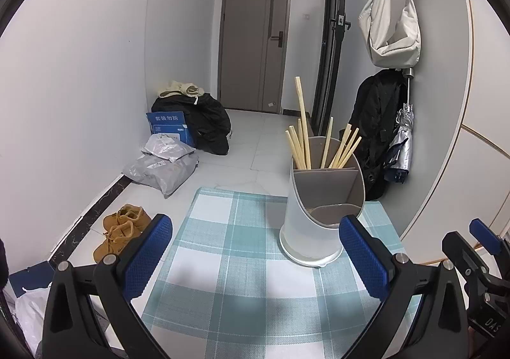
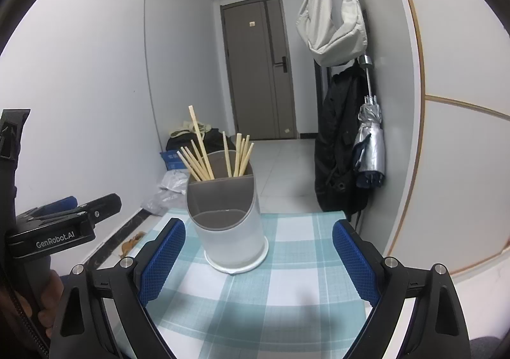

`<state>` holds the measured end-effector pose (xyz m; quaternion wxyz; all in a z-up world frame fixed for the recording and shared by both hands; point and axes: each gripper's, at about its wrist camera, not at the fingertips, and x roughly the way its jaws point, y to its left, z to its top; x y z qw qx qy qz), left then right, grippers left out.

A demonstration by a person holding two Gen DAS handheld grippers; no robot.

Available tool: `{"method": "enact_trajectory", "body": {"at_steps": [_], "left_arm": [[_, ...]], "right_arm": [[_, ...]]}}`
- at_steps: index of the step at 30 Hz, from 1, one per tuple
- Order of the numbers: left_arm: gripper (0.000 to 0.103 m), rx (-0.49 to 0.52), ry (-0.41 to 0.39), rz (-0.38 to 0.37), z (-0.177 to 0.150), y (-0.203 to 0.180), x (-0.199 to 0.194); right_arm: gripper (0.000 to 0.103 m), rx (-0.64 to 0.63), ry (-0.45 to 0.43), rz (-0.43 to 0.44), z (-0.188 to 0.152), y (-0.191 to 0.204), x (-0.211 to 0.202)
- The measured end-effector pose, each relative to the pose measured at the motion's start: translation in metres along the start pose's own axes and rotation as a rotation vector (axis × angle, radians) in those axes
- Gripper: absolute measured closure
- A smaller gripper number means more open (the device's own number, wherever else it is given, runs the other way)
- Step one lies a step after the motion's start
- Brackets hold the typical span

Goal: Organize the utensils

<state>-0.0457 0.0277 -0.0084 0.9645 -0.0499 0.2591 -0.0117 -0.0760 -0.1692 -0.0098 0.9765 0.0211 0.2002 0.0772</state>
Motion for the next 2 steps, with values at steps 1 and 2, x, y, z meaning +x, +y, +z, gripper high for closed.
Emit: {"method": "enact_trajectory", "body": {"at_steps": [1,2], "left_arm": [[0.001,-0.001,-0.004,-0.004,-0.0001,0.0003,-0.0005],[0.001,-0.003,-0.009,-0.003,-0.0003,0.0005,-0.0010]], "right_arm": [[0.009,0.001,0.001,-0.001,0.0000,0.0000,0.0001],[0.009,0.003,0.002,0.001,0.0000,0.0000,0.0001]]}}
